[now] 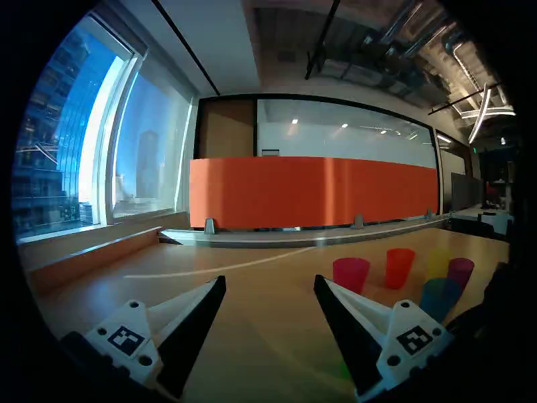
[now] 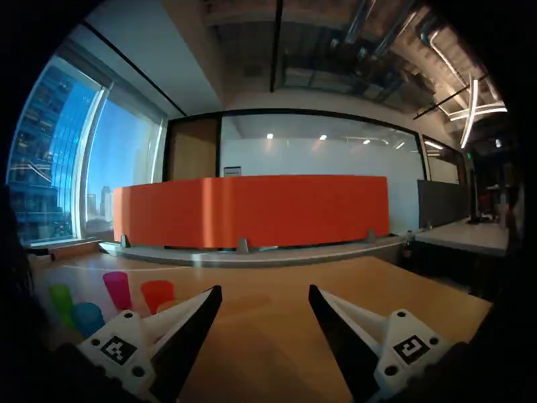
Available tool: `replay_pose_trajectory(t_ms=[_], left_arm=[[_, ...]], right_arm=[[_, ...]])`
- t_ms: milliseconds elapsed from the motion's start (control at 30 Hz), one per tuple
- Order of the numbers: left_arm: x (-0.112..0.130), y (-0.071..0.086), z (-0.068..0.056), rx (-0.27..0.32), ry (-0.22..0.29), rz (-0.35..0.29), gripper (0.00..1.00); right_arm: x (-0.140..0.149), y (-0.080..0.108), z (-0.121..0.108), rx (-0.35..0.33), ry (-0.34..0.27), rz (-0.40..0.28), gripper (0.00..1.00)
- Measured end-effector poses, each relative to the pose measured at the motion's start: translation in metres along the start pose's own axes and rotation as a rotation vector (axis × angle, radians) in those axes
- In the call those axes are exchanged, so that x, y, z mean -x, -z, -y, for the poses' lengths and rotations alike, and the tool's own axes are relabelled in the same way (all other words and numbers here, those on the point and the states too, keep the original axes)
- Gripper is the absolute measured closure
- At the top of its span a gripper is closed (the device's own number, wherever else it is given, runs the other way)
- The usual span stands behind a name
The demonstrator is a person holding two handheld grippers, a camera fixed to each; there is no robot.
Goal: Pour water
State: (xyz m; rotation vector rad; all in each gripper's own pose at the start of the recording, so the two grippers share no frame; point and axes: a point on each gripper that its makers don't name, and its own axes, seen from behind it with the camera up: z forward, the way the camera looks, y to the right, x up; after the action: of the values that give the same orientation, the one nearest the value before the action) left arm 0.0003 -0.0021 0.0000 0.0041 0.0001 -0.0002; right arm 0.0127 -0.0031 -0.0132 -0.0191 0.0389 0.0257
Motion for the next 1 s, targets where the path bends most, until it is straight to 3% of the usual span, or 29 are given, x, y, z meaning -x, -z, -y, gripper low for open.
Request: replay_pose_trajectory(t_ms=[467,1000], left_arm=[[0.000,0.000,0.000,0.000,0.000,0.000,0.02],[0.000,0.000,-0.001,0.000,0.000,0.000,0.02]], right_arm=[[0.016,-0.007,-0.002,0.005,-0.005,0.025,0.00],[0.019,-0.005,-0.003,0.011,0.029,0.025,0.00]])
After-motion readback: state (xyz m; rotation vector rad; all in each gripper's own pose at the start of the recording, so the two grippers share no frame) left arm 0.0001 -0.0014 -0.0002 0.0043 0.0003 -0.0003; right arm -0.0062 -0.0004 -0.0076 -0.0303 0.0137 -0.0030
